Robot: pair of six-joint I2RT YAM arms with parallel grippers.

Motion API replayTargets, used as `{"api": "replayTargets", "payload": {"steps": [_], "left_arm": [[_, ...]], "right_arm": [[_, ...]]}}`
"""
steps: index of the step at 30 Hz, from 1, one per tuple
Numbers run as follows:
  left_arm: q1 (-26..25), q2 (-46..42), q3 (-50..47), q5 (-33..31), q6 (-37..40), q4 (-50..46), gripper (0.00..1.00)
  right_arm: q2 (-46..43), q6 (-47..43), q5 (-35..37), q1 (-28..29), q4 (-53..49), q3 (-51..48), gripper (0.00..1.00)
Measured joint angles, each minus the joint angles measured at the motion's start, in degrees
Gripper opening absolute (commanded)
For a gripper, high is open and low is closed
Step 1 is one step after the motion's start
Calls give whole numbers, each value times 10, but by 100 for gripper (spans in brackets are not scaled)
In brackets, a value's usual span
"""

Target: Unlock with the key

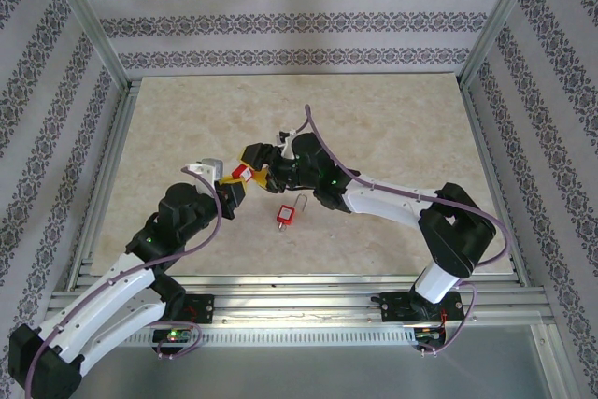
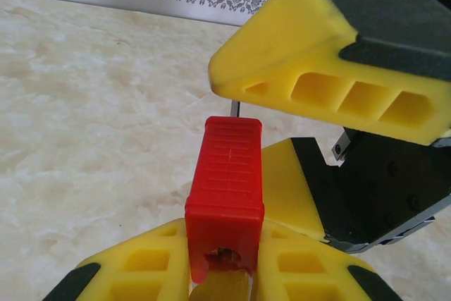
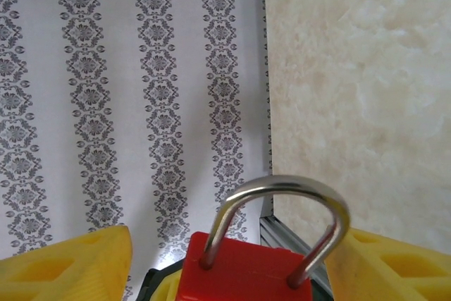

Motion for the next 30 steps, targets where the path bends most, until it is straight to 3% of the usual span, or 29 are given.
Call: {"api": "replayTargets", "payload": {"steps": [18, 19, 20, 23, 26, 30], "left_arm": [[-16, -12, -24, -36, 31, 21, 2], [-16, -12, -27, -36, 31, 22, 13], [-16, -11, -29, -36, 30, 23, 33], [-18, -15, -32, -31, 36, 22, 70], [-20, -35, -33, -29, 43, 17, 90], [-22, -74, -33, -32, 50, 12, 100]], "right_arm": [[6, 26, 19, 8, -27, 8, 27], [7, 26, 19, 7, -28, 8, 24], [8, 26, 19, 8, -30, 8, 23], [9, 27, 18, 9, -35, 9, 19], [9, 28, 18, 8, -45, 9, 17], [9, 23, 18, -1, -74, 9, 17]]}}
